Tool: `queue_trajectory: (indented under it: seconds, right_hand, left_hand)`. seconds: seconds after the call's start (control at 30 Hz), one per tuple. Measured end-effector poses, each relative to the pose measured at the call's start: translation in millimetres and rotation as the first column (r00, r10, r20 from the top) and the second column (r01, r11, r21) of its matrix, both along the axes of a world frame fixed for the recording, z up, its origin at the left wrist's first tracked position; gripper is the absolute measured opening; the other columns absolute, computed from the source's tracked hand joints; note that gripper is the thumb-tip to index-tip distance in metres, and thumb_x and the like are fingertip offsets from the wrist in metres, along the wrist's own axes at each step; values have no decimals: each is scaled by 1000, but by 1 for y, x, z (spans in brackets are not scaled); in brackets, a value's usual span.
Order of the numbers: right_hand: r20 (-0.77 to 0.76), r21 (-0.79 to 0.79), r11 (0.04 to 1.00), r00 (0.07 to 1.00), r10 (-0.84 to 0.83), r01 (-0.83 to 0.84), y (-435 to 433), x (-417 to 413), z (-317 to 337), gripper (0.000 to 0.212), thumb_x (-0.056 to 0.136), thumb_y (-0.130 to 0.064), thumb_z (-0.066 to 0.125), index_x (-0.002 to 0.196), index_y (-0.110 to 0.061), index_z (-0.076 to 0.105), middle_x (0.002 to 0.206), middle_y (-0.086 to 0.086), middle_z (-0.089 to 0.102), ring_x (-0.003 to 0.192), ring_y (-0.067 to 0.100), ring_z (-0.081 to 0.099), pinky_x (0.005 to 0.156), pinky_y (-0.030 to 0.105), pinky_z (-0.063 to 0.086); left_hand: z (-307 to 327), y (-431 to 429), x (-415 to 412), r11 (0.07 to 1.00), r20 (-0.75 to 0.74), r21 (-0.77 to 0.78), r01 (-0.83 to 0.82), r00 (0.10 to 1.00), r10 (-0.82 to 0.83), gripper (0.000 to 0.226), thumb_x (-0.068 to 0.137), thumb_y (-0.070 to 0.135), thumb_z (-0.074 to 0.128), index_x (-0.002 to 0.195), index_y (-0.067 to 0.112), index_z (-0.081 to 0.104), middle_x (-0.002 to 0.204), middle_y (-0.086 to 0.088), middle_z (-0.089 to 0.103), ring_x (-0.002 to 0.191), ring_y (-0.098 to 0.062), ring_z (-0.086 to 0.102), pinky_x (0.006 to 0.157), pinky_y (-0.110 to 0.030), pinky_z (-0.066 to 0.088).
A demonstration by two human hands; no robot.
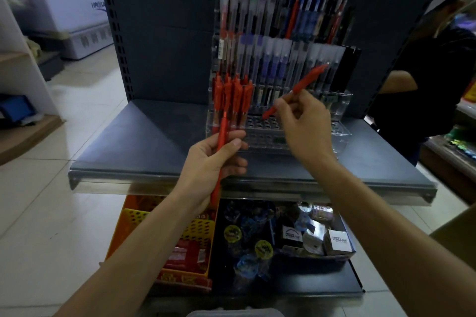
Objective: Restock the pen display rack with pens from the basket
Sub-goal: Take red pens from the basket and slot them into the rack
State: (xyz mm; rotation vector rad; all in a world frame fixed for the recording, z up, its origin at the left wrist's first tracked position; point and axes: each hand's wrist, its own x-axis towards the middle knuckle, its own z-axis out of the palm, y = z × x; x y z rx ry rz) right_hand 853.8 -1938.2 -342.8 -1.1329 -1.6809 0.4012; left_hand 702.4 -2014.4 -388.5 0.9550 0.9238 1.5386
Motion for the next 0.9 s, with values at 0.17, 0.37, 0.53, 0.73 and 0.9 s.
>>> queue_trajectory:
  seconds: [0.17,0.37,0.53,0.73,0.9]
  right_hand:
    - [18,-116,993,1000,8,-6,29,-15,12,12,97,-27,58,88,-19,59,79,1,68,75,19,68,71,39,58]
    - [207,-130,991,978,29,-2,45,-28,16,14,96,-26,59,88,-14,59,80,7,68,76,24,68,74,46,57]
    - [427,-117,993,904,33,20,46,-23,22,21,96,-28,60,88,-9,63,76,7,65,75,25,64,70,36,53]
    - [568,-160,985,822,36,68,43,-35,6,17,90,-33,63,87,-17,66,89,8,68,87,31,65,79,43,55]
    - [510,-165,978,860,-23,124,42,-34,1,15,89,-36,67,88,-22,69,91,4,71,89,27,65,79,42,55]
  left_hand:
    - [-2,3,-1,1000,-15,-14,-10,1000,10,17,93,7,57,106,10,67,80,-3,69,59,-11,62,57,-23,55]
    - [-2,6,-5,1000,-5,4,-1,1000,1,16,93,7,56,104,10,68,73,-3,67,59,-11,62,58,-23,56]
    - [-2,7,-6,1000,-3,14,10,1000,-10,15,93,8,55,103,10,67,71,-2,66,59,-11,62,58,-23,55]
    - [-6,7,-4,999,-30,17,27,999,-27,16,93,9,55,104,9,67,72,-3,64,61,-12,62,59,-24,55]
    - [-6,4,-8,999,-51,18,29,998,-29,16,94,11,55,105,9,67,72,-3,64,62,-13,62,59,-25,56]
